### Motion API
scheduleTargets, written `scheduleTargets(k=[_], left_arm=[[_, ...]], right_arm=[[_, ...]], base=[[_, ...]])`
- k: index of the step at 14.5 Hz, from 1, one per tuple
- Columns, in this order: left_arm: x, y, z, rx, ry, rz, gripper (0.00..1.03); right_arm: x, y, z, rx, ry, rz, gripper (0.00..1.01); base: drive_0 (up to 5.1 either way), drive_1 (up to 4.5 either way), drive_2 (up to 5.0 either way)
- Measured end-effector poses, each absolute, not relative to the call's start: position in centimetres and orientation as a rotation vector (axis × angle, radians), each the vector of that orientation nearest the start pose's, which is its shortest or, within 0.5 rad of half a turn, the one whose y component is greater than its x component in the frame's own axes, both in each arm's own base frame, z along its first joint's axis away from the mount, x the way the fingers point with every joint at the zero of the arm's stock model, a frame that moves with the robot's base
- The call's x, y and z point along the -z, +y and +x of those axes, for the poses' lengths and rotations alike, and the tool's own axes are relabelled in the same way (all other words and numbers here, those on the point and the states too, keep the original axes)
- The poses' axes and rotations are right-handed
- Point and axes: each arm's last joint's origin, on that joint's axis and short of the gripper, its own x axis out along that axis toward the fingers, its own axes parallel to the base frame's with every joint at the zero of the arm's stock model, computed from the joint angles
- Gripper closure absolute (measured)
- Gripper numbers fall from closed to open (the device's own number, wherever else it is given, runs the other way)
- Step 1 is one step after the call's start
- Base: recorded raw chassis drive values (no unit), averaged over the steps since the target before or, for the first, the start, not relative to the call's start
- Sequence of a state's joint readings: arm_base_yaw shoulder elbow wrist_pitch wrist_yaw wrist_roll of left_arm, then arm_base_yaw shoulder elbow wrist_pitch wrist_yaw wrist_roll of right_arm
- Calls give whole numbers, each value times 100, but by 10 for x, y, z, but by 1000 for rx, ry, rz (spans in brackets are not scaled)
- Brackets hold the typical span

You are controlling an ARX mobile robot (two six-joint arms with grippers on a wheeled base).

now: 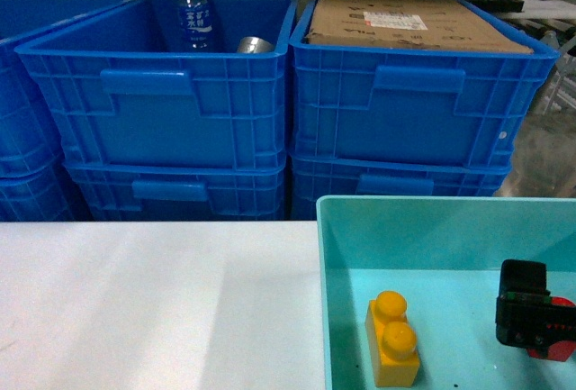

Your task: Pick red block from blue box to shelf

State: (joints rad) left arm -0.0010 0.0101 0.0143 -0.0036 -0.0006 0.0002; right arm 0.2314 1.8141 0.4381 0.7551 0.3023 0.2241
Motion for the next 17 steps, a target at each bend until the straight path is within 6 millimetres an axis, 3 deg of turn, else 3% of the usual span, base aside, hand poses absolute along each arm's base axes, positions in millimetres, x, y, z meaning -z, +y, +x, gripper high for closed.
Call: scheduleTargets(k=[2, 16, 17], left_arm=[[-167, 0, 97, 0, -1, 0, 5], [-167, 0, 97, 0, -1, 0, 5], [-167, 0, 97, 0, 0, 0, 5]], right_arm=[[-62, 54, 259, 131, 633, 40, 3], [-44, 54, 260, 91, 647, 56, 3], [-41, 51, 262, 92, 650, 56, 8]], base=[[0, 0, 0], [0, 0, 0], [0, 0, 0]])
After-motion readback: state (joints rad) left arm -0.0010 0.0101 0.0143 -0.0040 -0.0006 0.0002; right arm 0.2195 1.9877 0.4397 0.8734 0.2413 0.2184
